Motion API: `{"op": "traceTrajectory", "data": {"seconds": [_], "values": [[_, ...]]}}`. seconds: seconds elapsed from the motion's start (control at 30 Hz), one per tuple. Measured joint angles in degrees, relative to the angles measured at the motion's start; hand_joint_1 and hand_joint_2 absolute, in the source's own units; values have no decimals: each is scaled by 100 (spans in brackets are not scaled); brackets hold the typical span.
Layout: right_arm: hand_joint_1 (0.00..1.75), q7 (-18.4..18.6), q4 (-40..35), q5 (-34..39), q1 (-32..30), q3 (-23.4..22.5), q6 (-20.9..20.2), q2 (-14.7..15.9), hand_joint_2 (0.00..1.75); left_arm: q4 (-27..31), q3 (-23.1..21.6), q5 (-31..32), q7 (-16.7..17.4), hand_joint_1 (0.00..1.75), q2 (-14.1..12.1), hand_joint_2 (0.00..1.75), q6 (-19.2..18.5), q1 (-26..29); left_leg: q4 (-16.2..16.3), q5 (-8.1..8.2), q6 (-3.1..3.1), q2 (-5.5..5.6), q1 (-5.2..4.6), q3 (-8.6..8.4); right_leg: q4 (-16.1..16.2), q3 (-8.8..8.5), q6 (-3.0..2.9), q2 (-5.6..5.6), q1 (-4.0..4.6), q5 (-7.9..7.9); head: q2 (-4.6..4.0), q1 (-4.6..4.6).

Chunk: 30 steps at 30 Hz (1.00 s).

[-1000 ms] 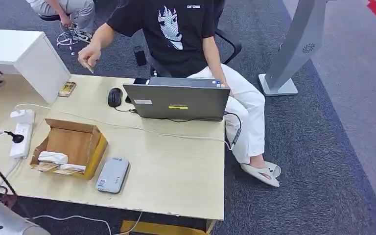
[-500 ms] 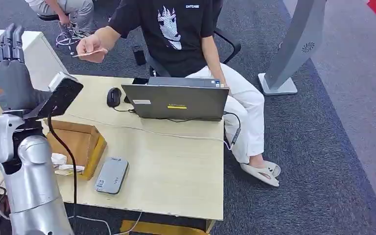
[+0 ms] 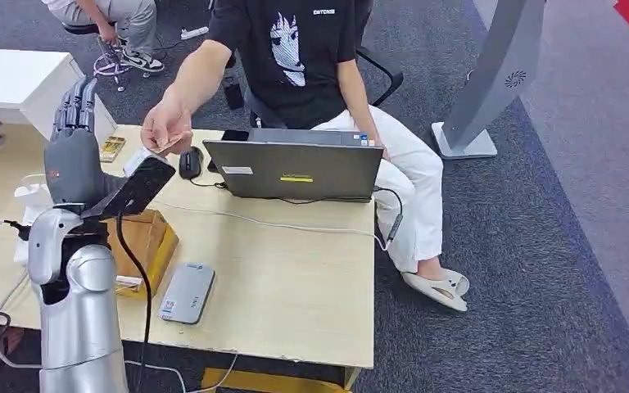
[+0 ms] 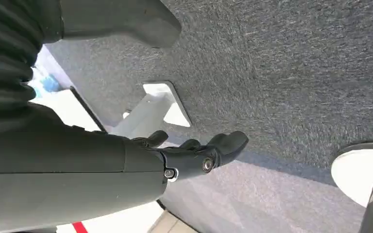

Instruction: Pass the card to the sensor for recognition and then transmit it.

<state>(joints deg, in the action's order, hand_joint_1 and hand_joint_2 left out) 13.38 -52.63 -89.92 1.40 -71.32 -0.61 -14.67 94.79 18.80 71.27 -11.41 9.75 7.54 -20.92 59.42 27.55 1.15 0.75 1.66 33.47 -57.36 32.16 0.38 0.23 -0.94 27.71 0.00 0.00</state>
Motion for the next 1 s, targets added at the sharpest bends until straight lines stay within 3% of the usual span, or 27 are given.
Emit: {"op": "traceTrajectory", "data": {"seconds": [0.03,0.07,0.1,0.13,0.63,1.0], "values": [[0,-2,6,0,-1,11,0,4,175,0,-2,-26,2,0,0,175,-2,25,0,0,0,0,0,0,0,0,0,0,0,0,0,2],[0,-4,15,0,-5,22,0,4,175,0,-2,-54,2,38,0,175,-2,50,0,0,0,0,0,0,0,0,0,0,0,0,0,0],[0,-15,24,0,-14,42,0,9,175,0,-4,-81,2,166,0,175,-2,75,0,0,0,0,0,0,0,0,0,0,0,0,0,2],[0,-26,37,0,-22,72,0,15,175,0,-4,-113,2,175,0,175,-4,105,0,0,0,0,0,0,0,0,0,0,0,0,0,0],[0,-66,188,0,-121,411,7,72,175,0,-2,-275,-11,175,-13,175,-44,416,0,0,0,0,0,2,0,0,0,0,0,0,0,0],[0,0,140,0,-181,431,-120,72,175,313,-302,-415,-208,175,-201,175,-560,1029,-1,2,-2,0,0,5,0,3,1,-1,0,2,0,0]]}}
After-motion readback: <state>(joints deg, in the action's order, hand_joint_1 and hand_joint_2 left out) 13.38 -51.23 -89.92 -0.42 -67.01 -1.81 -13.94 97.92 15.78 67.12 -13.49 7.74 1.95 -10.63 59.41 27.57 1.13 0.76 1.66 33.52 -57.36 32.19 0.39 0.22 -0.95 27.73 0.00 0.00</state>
